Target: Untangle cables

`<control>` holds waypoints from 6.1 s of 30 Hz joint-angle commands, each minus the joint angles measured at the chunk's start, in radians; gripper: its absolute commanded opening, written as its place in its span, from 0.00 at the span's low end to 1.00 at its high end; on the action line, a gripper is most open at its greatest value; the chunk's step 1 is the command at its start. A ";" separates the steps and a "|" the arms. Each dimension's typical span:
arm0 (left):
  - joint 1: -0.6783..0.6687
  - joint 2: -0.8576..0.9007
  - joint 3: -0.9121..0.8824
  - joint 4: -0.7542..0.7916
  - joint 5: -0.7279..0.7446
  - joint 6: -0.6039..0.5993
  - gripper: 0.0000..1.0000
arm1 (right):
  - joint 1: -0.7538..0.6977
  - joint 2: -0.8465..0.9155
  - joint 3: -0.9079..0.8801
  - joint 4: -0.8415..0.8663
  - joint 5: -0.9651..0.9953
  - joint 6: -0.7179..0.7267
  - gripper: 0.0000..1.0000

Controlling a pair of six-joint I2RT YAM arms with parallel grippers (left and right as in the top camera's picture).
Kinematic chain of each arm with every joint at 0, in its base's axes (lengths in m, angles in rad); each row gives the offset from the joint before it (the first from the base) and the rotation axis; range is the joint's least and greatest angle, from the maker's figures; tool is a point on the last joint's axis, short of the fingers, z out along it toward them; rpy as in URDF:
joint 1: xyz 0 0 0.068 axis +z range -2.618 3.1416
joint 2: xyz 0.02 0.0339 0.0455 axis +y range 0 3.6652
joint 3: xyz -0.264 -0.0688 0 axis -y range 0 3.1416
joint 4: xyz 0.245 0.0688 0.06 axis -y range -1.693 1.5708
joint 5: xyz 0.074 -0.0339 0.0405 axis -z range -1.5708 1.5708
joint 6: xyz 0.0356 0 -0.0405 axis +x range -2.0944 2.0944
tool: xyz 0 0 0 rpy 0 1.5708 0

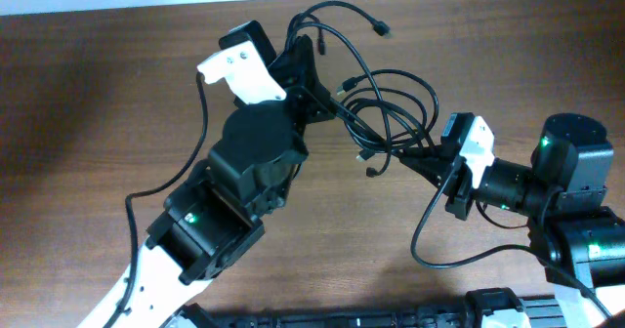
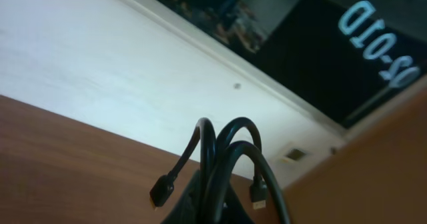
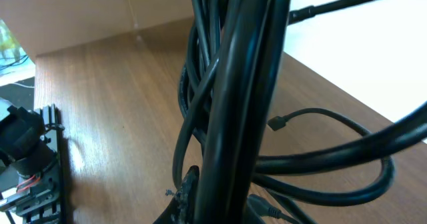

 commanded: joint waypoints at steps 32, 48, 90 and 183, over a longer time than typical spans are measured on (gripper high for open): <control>0.034 -0.025 0.079 -0.319 0.107 0.690 0.99 | -0.002 0.002 -0.007 -0.267 -0.031 -0.294 0.04; 0.034 -0.071 0.090 -0.507 0.835 0.927 0.99 | 0.141 0.002 -0.007 -0.529 0.003 -0.642 0.04; 0.034 0.029 0.091 -0.728 1.062 1.020 0.34 | 0.216 0.003 -0.007 -0.521 0.028 -0.640 0.04; 0.122 0.007 0.224 -0.970 0.283 0.172 0.95 | 0.214 0.070 -0.007 -0.003 -0.030 -0.075 0.04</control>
